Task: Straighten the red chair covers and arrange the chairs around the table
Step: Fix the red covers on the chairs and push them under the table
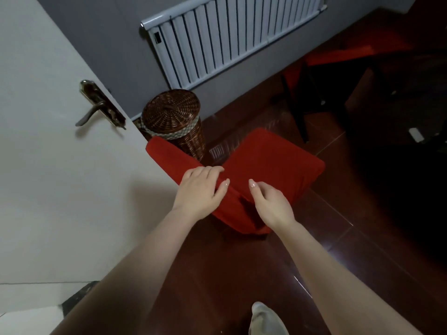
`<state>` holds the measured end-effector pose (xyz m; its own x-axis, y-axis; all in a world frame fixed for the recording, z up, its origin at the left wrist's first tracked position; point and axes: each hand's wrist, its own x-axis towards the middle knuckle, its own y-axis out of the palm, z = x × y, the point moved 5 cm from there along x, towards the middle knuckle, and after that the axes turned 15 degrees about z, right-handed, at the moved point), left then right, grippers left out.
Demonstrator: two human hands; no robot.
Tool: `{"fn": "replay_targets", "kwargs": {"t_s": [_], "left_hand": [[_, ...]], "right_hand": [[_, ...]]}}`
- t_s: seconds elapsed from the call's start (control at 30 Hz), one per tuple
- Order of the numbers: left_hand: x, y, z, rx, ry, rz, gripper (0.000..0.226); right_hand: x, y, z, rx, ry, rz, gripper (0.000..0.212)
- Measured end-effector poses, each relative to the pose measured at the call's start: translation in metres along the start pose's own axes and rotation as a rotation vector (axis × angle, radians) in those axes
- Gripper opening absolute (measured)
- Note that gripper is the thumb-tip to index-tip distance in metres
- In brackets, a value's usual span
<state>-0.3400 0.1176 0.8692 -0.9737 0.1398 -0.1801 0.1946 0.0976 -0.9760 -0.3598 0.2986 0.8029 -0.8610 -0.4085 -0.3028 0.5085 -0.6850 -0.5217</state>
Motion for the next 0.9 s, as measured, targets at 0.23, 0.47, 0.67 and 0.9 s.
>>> {"fn": "replay_targets", "kwargs": {"t_s": [0.23,0.47,0.67,0.9], "left_hand": [[0.004,-0.047,0.067,0.070,-0.090,0.001,0.051],[0.032,-0.057,0.133,0.141,-0.016,0.093,0.062],[0.065,-0.052,0.170,0.138,0.181,0.163,0.065],[0.085,-0.045,0.161,0.141,0.461,0.173,0.068]], "right_hand": [[0.032,-0.006,0.077,-0.430,-0.050,0.122,0.079],[0.069,0.012,0.118,-0.613,0.010,0.129,0.090],[0.086,0.049,0.124,-0.584,0.192,0.113,0.092],[0.080,0.076,0.117,-0.506,0.427,-0.068,0.094]]}}
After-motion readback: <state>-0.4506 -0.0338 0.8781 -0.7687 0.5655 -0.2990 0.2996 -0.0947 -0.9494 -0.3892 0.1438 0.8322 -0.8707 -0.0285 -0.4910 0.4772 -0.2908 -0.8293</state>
